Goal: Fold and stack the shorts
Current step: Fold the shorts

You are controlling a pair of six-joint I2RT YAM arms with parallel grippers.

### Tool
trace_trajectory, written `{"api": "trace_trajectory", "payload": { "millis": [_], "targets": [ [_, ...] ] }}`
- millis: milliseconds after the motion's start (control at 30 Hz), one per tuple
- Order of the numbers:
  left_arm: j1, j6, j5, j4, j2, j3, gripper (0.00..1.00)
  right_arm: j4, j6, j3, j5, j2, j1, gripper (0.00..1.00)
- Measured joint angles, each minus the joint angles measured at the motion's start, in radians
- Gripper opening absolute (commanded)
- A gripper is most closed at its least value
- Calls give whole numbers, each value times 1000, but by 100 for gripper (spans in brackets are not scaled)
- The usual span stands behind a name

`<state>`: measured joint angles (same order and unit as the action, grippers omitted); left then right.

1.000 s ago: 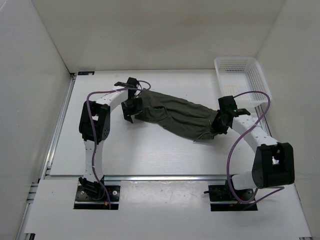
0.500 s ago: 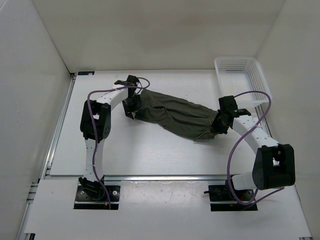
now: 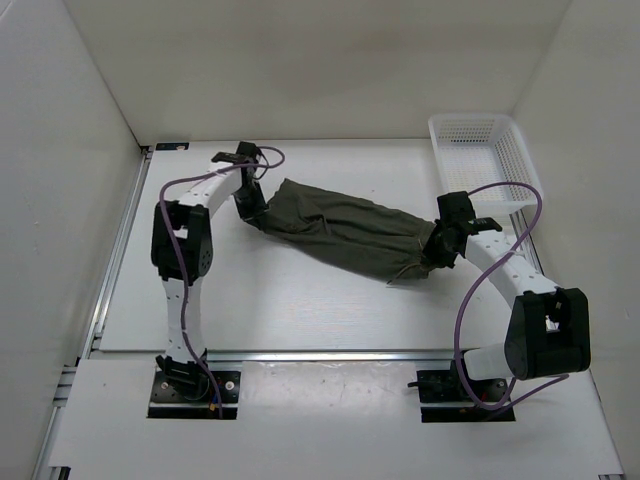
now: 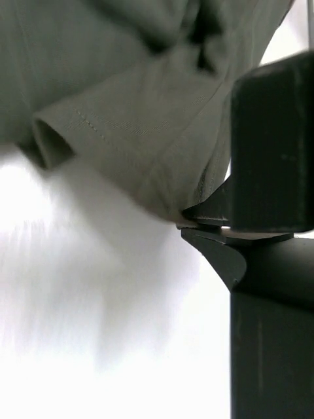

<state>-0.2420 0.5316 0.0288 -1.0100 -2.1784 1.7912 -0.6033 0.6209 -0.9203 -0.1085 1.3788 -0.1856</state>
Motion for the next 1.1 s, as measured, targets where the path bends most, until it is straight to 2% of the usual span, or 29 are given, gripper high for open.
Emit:
{"api": "trace_trajectory", "payload": {
  "millis": [133,267,300,333,367,400,433,500,600,633,667,733,767,800,900,1000,1100],
  "targets": [
    [45,-13,5,-10,154,-68,10,0,-3,0,12,0,-1,0],
    [66,-21,6,-9,298,-214,10,4,-12,12,26,-13,-7,0],
    [68,-21,6,0,316,-260,14,6,-18,23,29,-22,-7,0],
    [69,-19,6,-1,323,-303,23,8,-22,37,32,-32,-7,0],
    [70,-21,6,0,320,-343,51,8,-24,53,34,-43,-7,0],
    [72,-23,5,0,312,-380,68,7,-27,71,37,-53,-8,0],
    [77,-19,3,-7,301,-414,79,5,-29,87,36,-62,-7,0],
    [90,-19,-1,-21,285,-442,94,1,-32,114,32,-75,-6,0],
    [101,-8,-3,-47,288,-407,91,-5,-34,134,32,-82,-5,0],
    [100,-6,-8,-61,288,-367,79,-5,-34,134,31,-82,-5,0],
    [95,0,-14,-66,288,-325,73,-4,-35,134,31,-84,-5,0],
    [72,3,-23,-76,287,-216,53,-4,-37,134,31,-89,-5,0],
    [57,5,-26,-80,283,-161,49,-5,-38,134,31,-90,-5,0],
    [36,3,-26,-83,274,-95,51,-4,-38,134,31,-91,-5,0],
    [-24,-1,-28,-97,205,77,73,-3,-40,133,31,-91,-5,0],
    [-74,8,-28,-113,91,206,75,-4,-42,132,31,-90,-5,0],
    [-115,14,-32,-135,-33,270,77,-3,-45,131,31,-90,-5,0]
  ]
}}
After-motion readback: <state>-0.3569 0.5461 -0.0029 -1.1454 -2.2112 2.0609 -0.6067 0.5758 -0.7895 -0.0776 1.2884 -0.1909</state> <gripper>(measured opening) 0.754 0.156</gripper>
